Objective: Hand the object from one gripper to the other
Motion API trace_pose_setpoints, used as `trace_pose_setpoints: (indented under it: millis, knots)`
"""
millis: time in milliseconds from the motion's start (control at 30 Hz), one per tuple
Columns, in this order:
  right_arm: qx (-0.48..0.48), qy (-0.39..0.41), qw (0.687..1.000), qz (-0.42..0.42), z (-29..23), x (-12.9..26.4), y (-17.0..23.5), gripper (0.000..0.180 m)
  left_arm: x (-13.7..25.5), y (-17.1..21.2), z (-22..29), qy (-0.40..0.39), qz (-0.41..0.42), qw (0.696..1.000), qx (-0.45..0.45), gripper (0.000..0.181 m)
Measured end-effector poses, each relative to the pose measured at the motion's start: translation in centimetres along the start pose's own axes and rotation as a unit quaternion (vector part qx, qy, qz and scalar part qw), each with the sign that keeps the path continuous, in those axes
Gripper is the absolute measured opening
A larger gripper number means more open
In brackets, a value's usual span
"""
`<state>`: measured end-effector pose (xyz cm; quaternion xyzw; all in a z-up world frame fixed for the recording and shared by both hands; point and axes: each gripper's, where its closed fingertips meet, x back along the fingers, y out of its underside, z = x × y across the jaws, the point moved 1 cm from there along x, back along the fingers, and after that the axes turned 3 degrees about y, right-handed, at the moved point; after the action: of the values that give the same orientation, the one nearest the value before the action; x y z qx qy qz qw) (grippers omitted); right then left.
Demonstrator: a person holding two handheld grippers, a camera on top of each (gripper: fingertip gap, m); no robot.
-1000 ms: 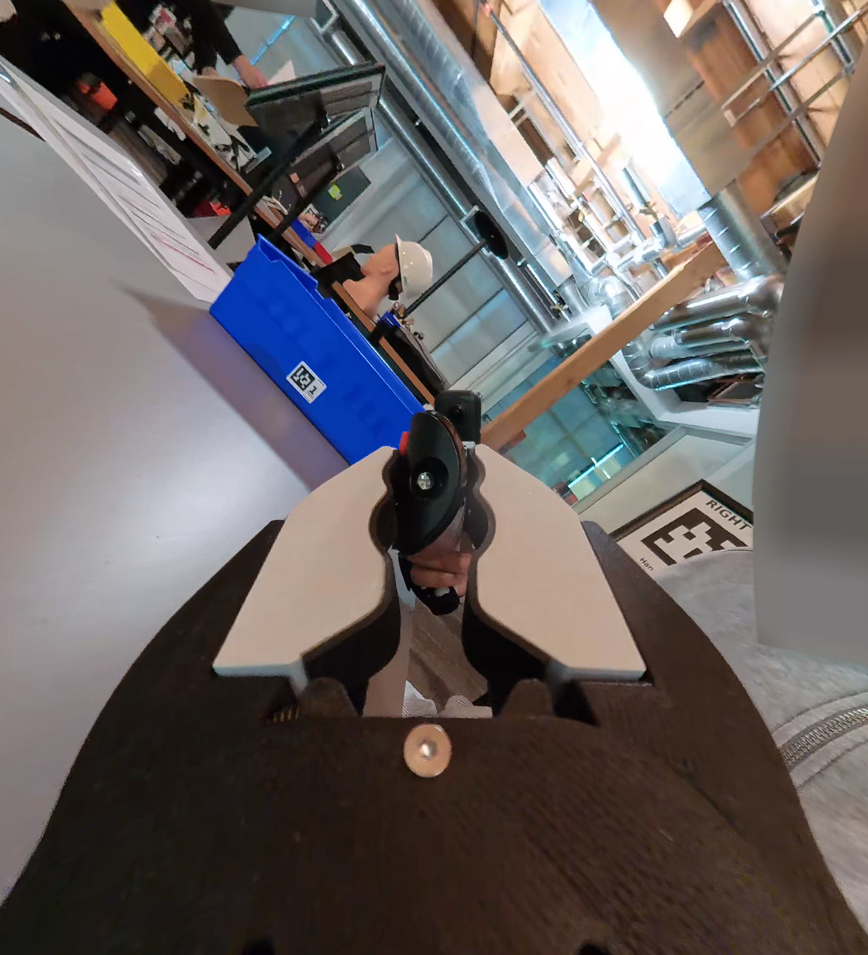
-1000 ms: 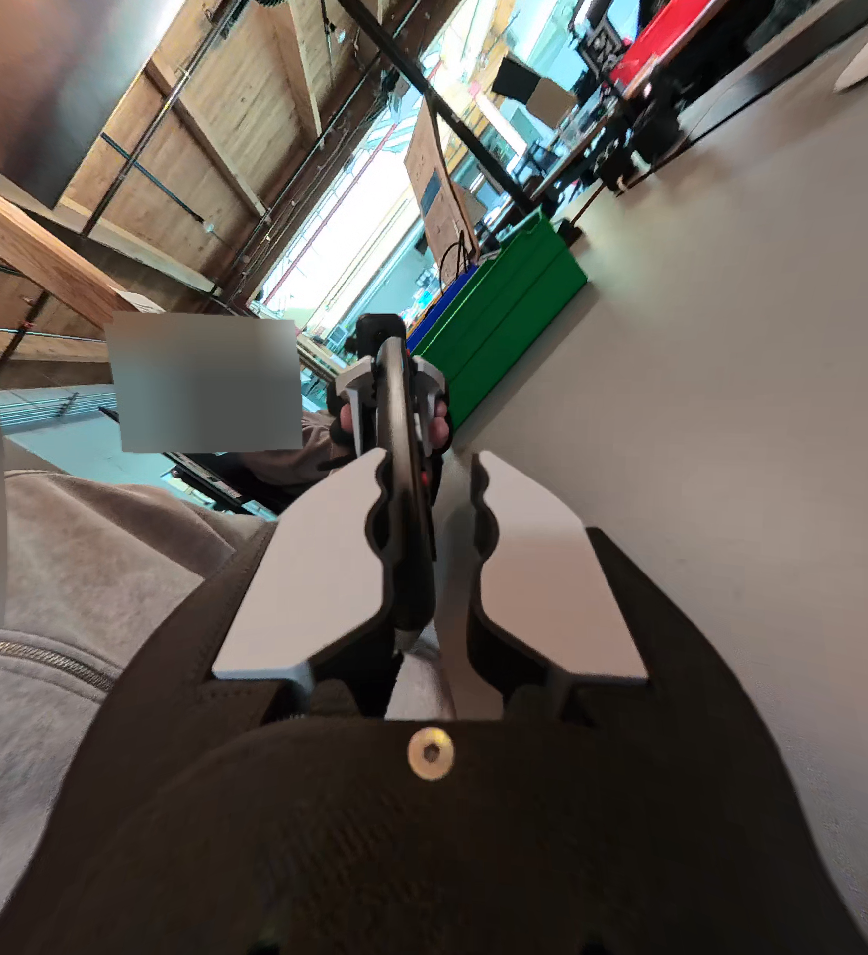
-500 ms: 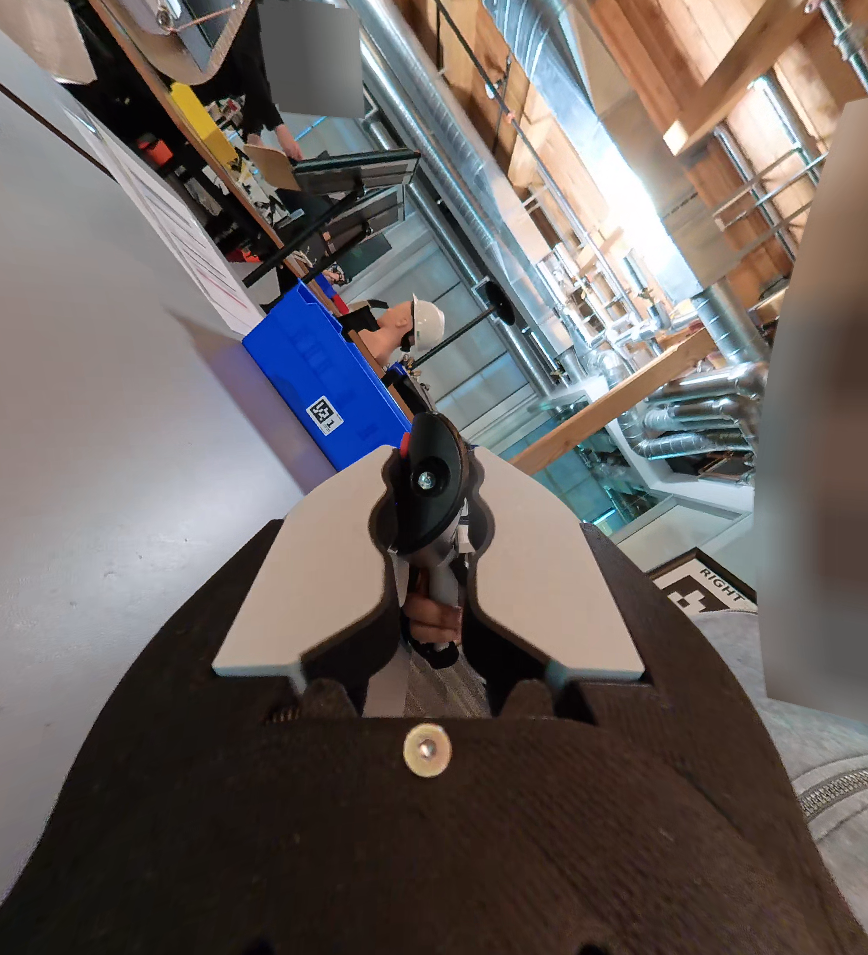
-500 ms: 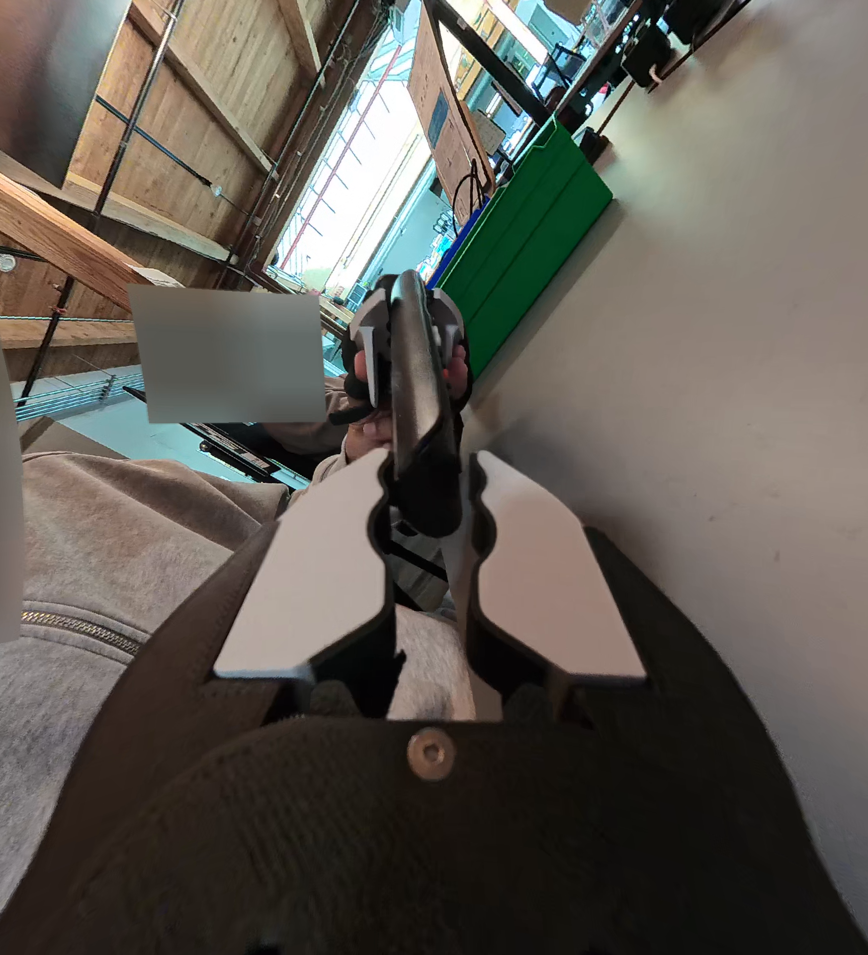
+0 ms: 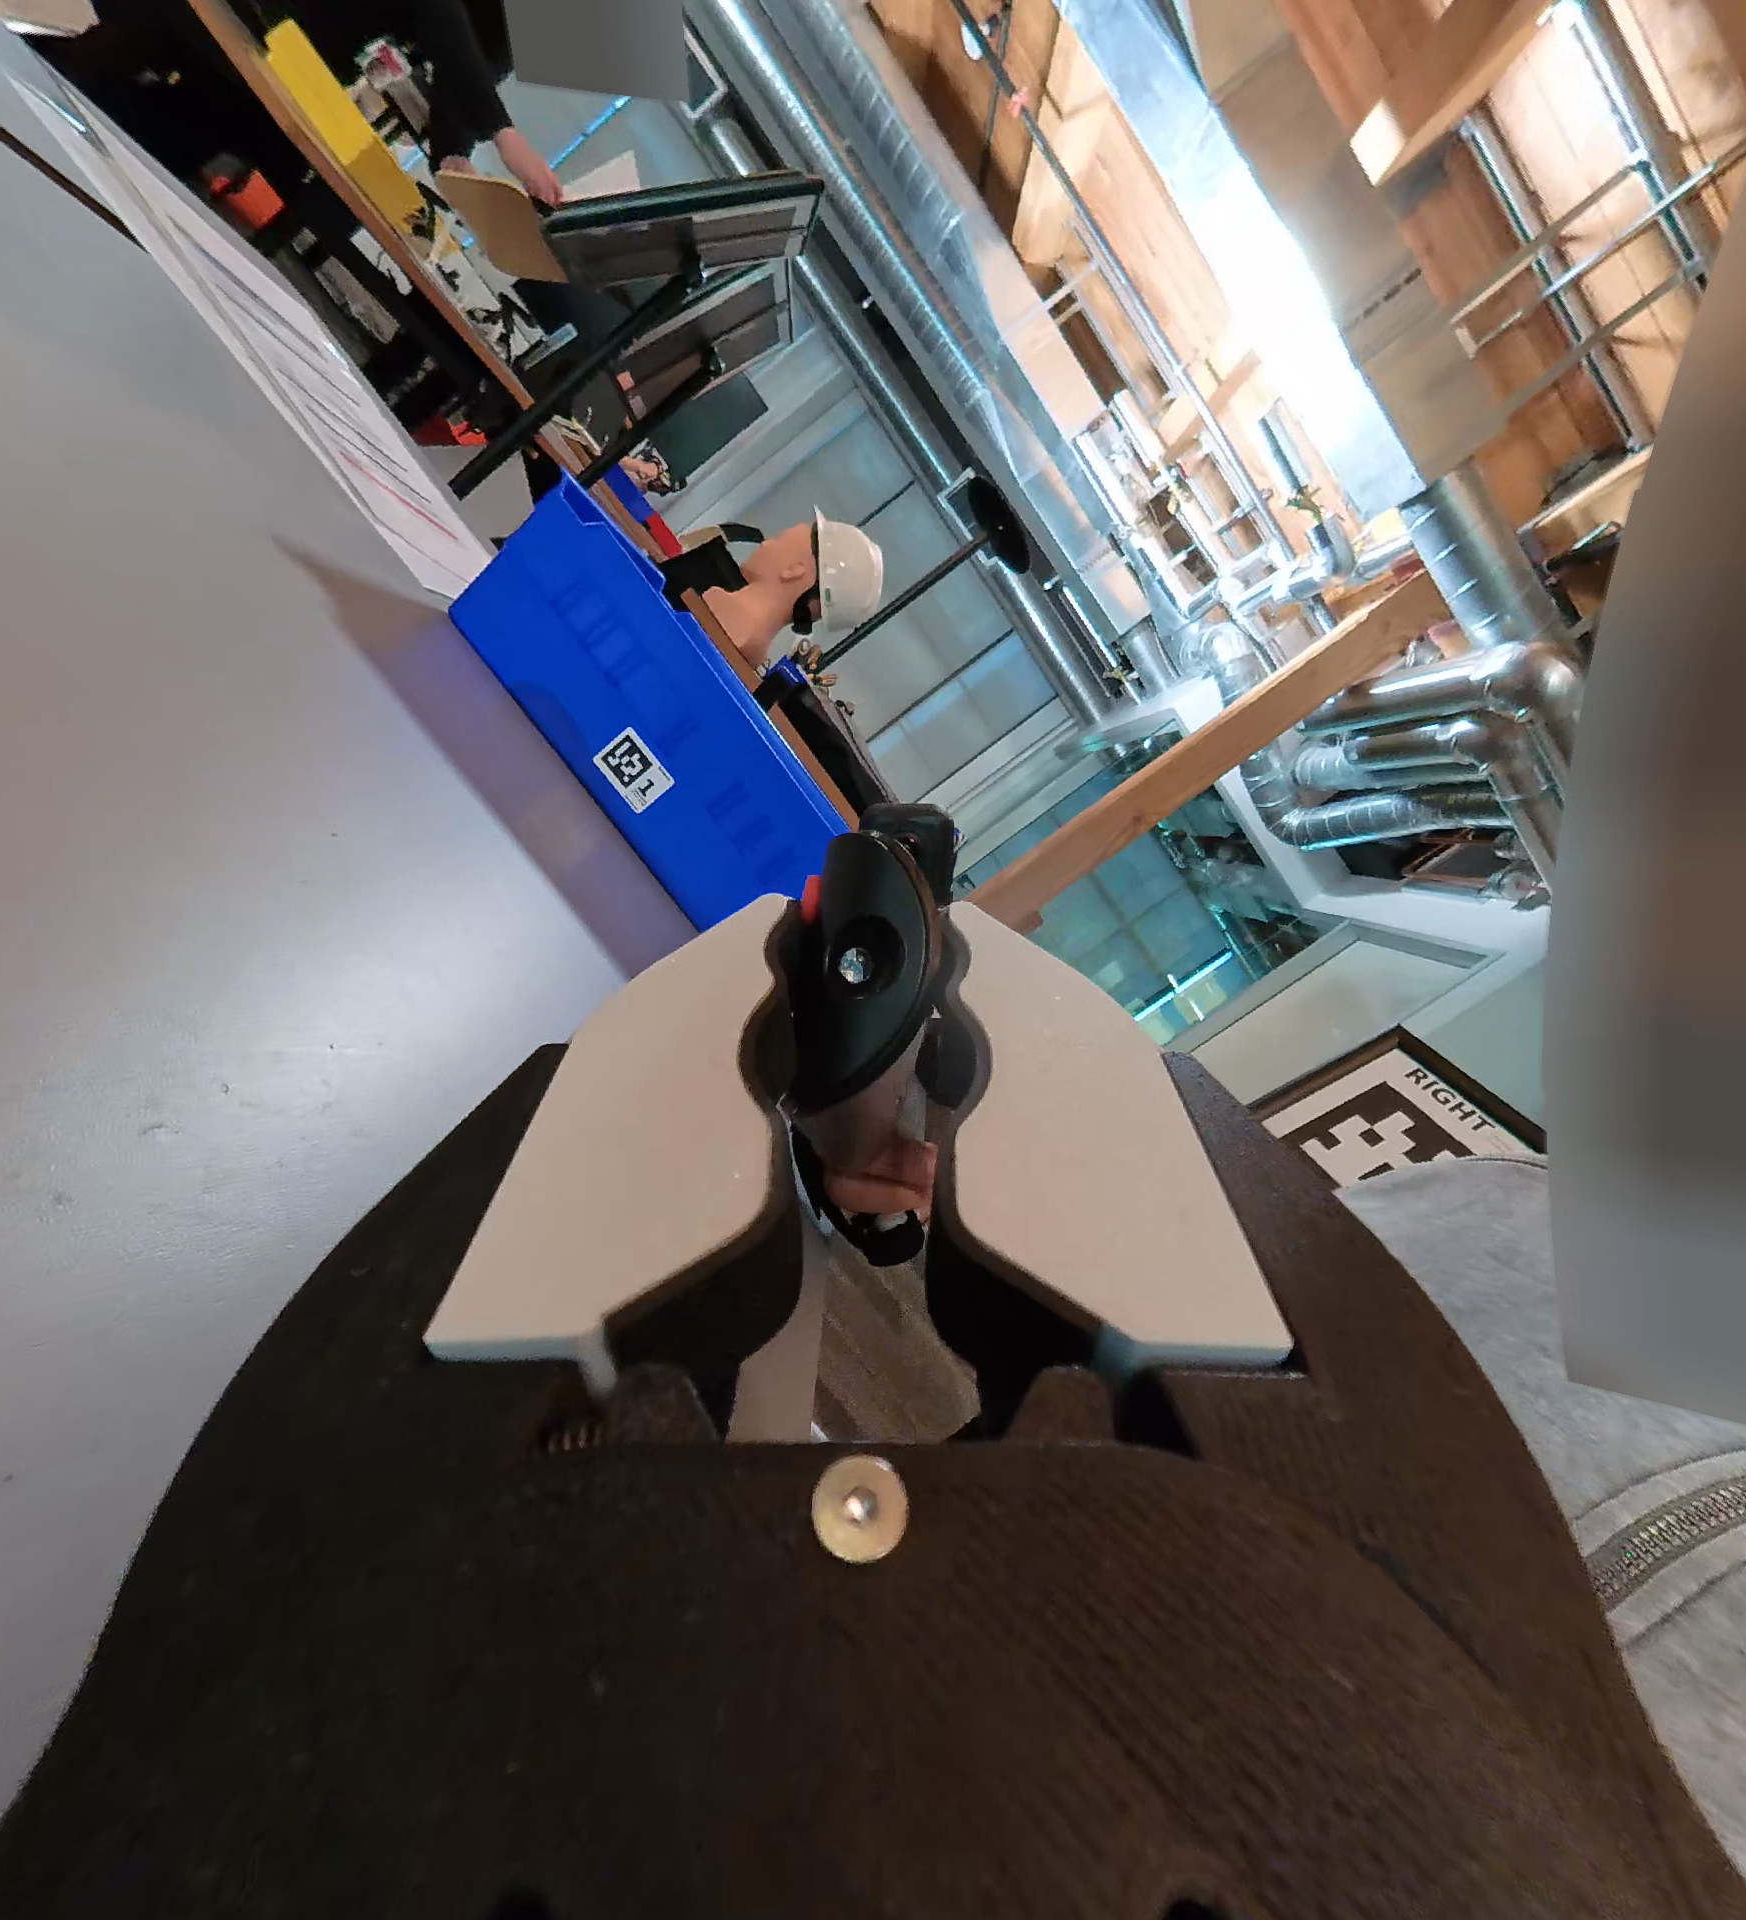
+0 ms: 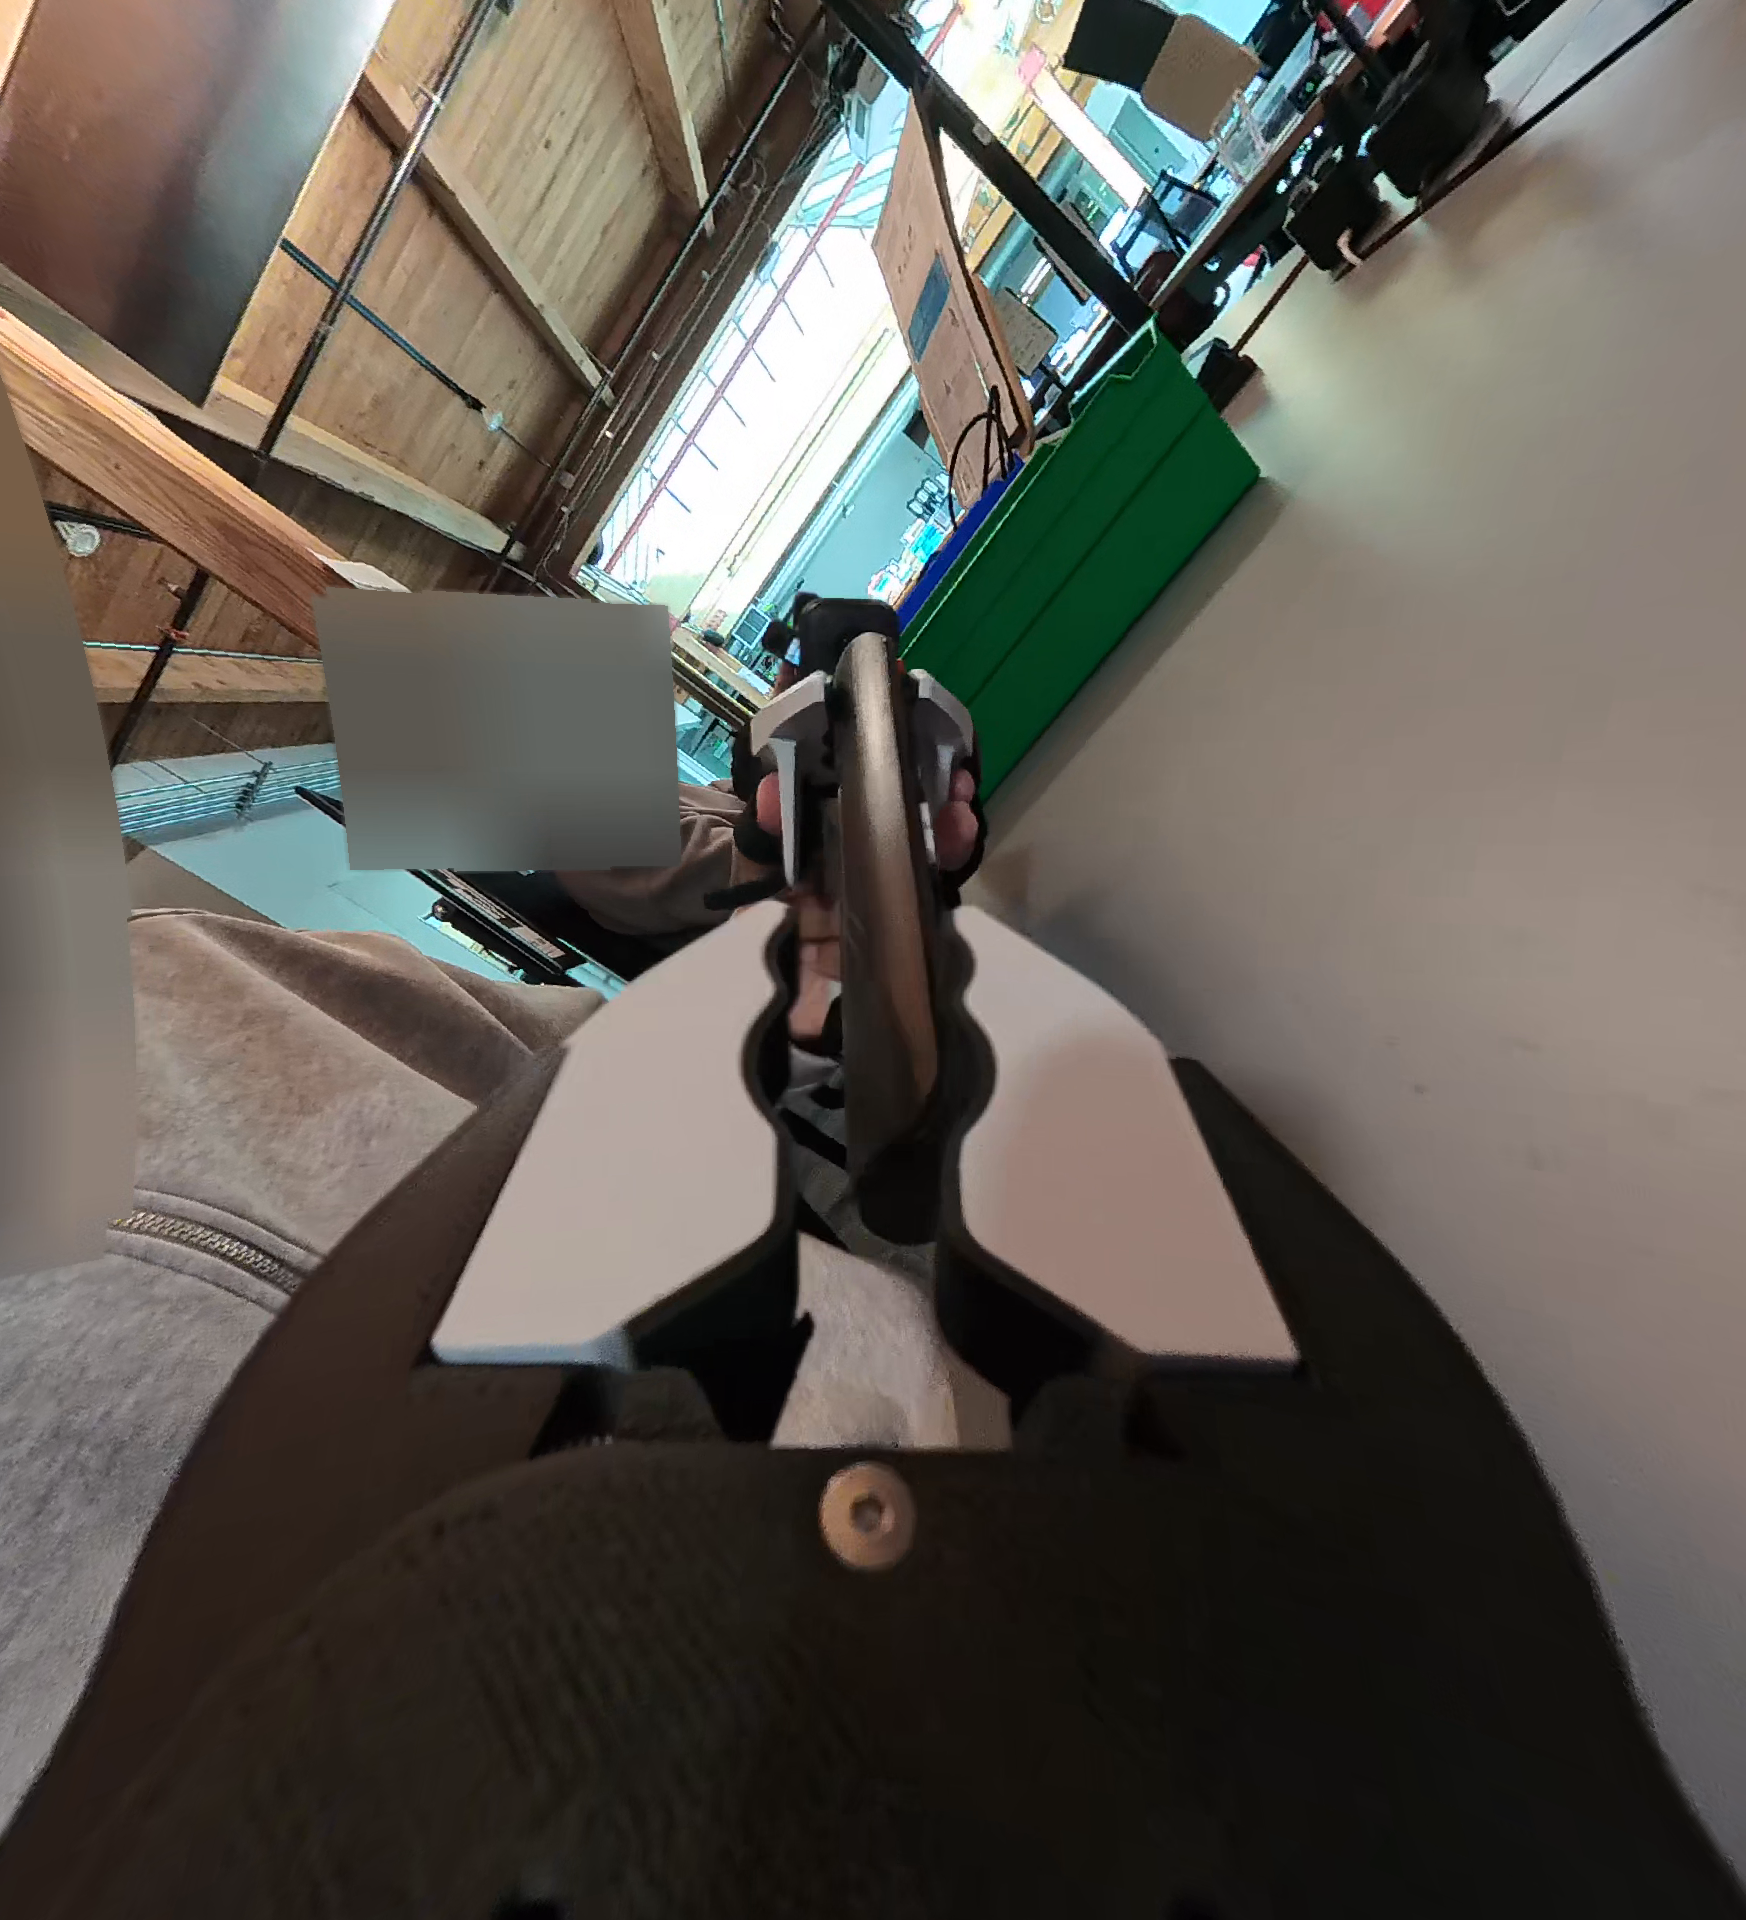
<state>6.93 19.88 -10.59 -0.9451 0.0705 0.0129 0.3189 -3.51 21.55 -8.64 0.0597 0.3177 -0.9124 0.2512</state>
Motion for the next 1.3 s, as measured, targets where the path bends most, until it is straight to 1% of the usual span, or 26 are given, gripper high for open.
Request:
trace_pose_setpoints:
  millis: [33, 133, 200, 300, 400, 467, 700, 833, 933, 1000, 1067, 1133, 1200, 1300]
  knots:
    - [-0.001, -0.003, 1.0, -0.002, -0.1, -0.1, 0.1, 0.03, 0.1, -0.1, 0.0, 0.0, 0.004, 1.0, 0.002, 0.021]
    - [0.006, 0.013, 1.0, -0.017, 0.3, -0.3, 0.6, 0.033, 0.3, -0.4, -0.1, -0.001, 0.011, 1.0, 0.006, 0.021]
    - [0.013, 0.025, 0.999, -0.024, 0.6, -0.3, 0.7, 0.037, 0.5, -0.7, -0.2, 0.0, 0.022, 1.0, 0.011, 0.021]
    - [0.008, 0.031, 0.999, -0.02, 0.7, -0.5, 0.8, 0.041, 0.8, -1.3, 0.0, 0.005, 0.045, 0.999, 0.02, 0.021]
    - [0.004, 0.027, 0.999, -0.022, 0.6, -0.9, 1.1, 0.038, 0.9, -1.5, 0.1, 0.009, 0.059, 0.998, 0.024, 0.022]
    - [0.012, 0.026, 0.999, -0.02, 0.4, -1.0, 1.1, 0.026, 0.7, -1.2, 0.1, 0.009, 0.058, 0.998, 0.028, 0.022]
    - [0.034, 0.035, 0.999, -0.009, 0.3, -0.6, 0.5, 0.024, 0.5, -0.6, -0.1, 0.018, 0.051, 0.998, 0.045, 0.022]
    - [0.014, 0.033, 0.999, -0.006, 0.6, -0.2, 0.2, 0.024, 0.3, -0.5, 0.0, 0.014, 0.033, 0.999, 0.024, 0.028]
    - [0.001, 0.048, 0.999, -0.015, 1.4, 0.2, 0.3, 0.024, 0.3, -0.6, -0.3, -0.016, 0.018, 0.999, -0.02, 0.051]
    - [-0.009, 0.06, 0.998, -0.029, 1.9, 0.4, 0.5, 0.024, 0.4, -1.0, -0.3, -0.043, 0.005, 0.996, -0.076, 0.062]
    - [-0.018, 0.068, 0.997, -0.044, 2.3, 0.7, 0.8, 0.024, 0.6, -1.0, -0.2, -0.075, -0.035, 0.983, -0.164, 0.067]
    - [-0.027, 0.071, 0.996, -0.052, 2.6, 0.9, 0.9, 0.024, 0.8, -0.7, -0.7, -0.12, -0.09, 0.952, -0.268, 0.07]
    - [-0.035, 0.072, 0.995, -0.053, 2.8, 1.0, 1.0, 0.024, 1.0, -0.1, -1.2, -0.164, -0.148, 0.902, -0.37, 0.07]
    - [-0.043, 0.075, 0.995, -0.054, 3.0, 1.0, 1.1, 0.024, 0.9, 1.7, -1.8, -0.198, -0.232, 0.822, -0.48, 0.07]
